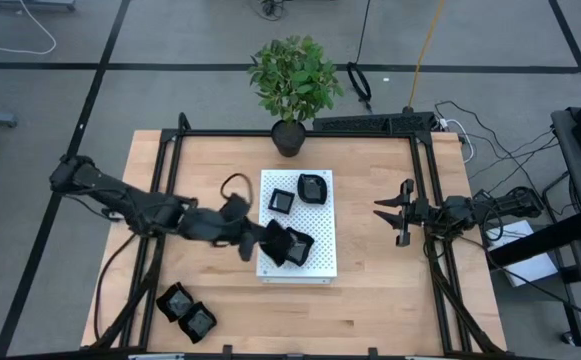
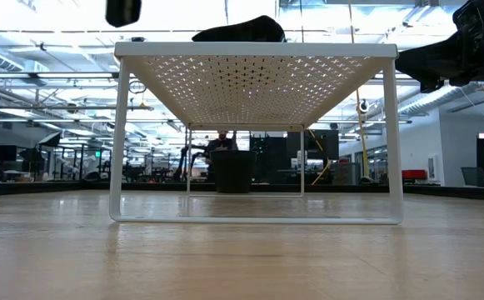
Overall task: Pick & Place Mini shaped plates
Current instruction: Stack the black distorted square plate on top of the the black distorted square plate on the shelf
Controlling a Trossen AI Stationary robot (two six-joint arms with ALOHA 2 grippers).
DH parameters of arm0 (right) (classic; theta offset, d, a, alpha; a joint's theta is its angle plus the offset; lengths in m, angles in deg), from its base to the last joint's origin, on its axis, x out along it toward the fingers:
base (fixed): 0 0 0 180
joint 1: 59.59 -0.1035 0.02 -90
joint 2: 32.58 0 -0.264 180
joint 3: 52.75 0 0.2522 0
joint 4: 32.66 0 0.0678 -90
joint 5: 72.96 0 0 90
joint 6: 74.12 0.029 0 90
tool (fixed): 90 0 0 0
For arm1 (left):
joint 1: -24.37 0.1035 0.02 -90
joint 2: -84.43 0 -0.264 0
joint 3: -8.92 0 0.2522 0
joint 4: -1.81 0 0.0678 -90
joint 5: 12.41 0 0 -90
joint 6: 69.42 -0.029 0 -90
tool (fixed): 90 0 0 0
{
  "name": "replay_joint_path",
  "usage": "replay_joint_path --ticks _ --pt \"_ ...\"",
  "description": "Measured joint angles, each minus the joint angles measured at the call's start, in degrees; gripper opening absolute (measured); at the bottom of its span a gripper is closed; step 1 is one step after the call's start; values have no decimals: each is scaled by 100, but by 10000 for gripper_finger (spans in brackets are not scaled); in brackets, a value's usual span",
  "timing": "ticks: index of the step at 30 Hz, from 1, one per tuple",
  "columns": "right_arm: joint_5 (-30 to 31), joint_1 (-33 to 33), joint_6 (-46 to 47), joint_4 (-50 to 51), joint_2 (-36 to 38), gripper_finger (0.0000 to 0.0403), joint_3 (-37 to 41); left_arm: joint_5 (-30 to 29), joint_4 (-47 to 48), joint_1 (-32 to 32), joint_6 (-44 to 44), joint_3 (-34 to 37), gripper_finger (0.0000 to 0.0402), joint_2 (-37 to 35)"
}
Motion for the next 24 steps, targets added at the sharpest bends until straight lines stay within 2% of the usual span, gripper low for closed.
replay_joint_path --ticks 7,11,17,21,24 --pt "0 -1 1 0 0 102 0 509 1785 516 -236 -1672 1 1066" --pt "0 0 -1 0 0 102 0 738 2563 677 -144 -2311 1 1713" --pt "0 -1 1 0 0 102 0 1084 2699 801 -41 -2624 1 2241" --pt "0 0 -1 0 0 102 0 1268 2917 814 -196 -2624 3 2314" --pt "0 0 1 -1 0 102 0 1270 2930 816 -349 -2626 22 2291"
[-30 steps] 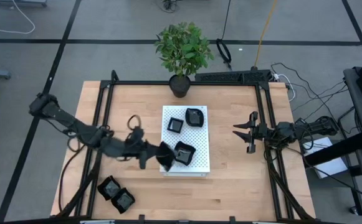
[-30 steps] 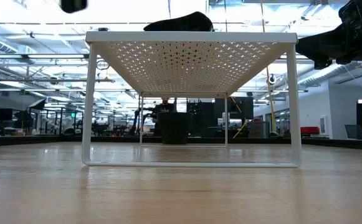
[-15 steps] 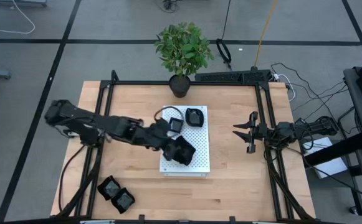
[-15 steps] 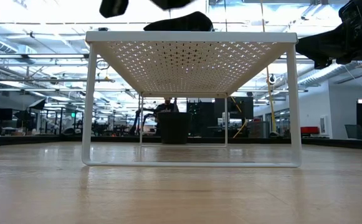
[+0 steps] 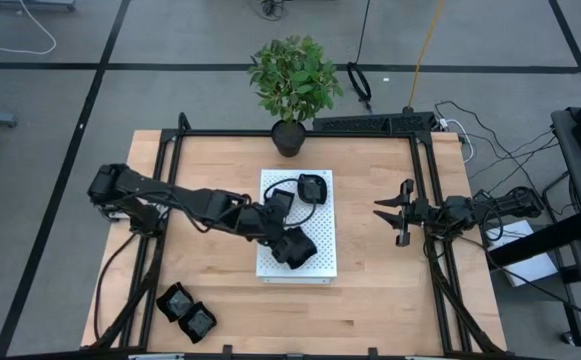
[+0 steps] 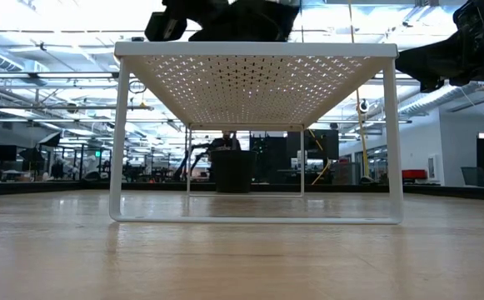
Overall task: Pick & Place Mini shaped plates
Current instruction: Stack the black distorted square plate on top of the the black distorted square plate on the shelf
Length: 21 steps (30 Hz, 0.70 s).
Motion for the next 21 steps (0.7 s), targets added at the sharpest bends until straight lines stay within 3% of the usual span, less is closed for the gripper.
replay_joint_path --ticks 7,12,16,21 --pt "0 -2 -2 1 0 102 0 -105 52 -2 -439 0 95 -117" --pt "0 -2 0 3 -1 102 0 203 464 -36 -681 4 132 -430" --pt "2 0 0 -31 -4 102 0 -119 1619 -344 211 -6 136 -972" --pt "0 -1 -1 5 -16 102 0 -913 3676 -1352 2664 46 125 -1285"
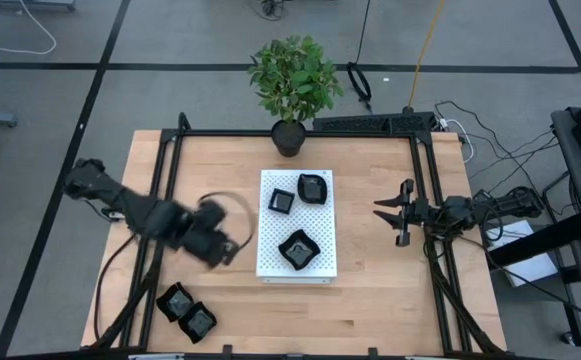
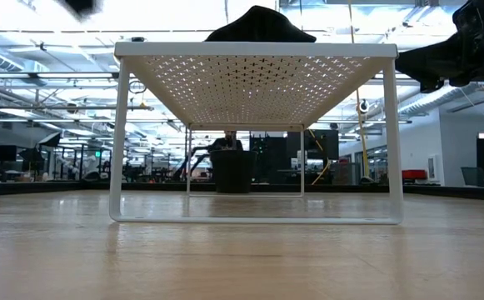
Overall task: Pick & Place Mini shaped plates
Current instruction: Stack the black distorted square plate on top of the the black distorted square plate on the shelf
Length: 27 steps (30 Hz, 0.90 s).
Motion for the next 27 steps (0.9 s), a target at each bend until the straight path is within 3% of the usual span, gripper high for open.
replay_joint_path --ticks 5,14,20,24,27 --pt "0 -1 -2 -2 -10 102 0 430 436 -995 2498 611 120 4" --pt "0 0 -2 -6 -8 102 0 1802 -1052 -2267 5999 2197 120 257" --pt "0 -1 0 -5 -8 102 0 1614 -1969 -2281 6107 2744 120 462" --pt "0 0 -2 -4 -8 102 0 2292 -1970 -2162 6131 2861 120 634" --pt "0 0 0 -5 -8 102 0 2354 -1962 -2156 6240 2863 120 646"
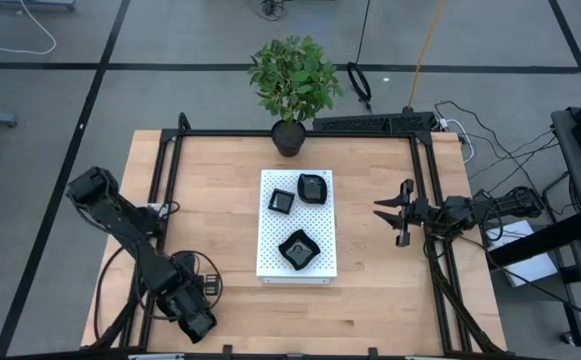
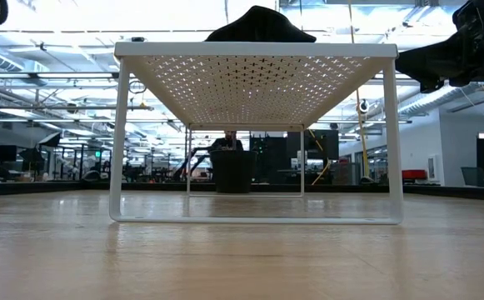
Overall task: Pick & Place Mini shaped plates
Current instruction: Stack the black distorted square plate on top of the the black distorted square plate on the shelf
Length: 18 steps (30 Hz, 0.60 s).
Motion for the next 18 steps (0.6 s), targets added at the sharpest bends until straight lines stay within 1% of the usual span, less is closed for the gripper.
replay_joint_path --ticks 4,8,12,18 --pt "0 0 -1 0 0 102 0 39 -63 85 31 0 120 2" --pt "-1 0 0 1 0 102 0 476 -71 217 124 0 120 2" --pt "0 0 0 1 0 102 0 560 -69 277 168 -1 120 11" --pt "0 1 -1 1 0 102 0 846 -112 350 207 -4 120 296"
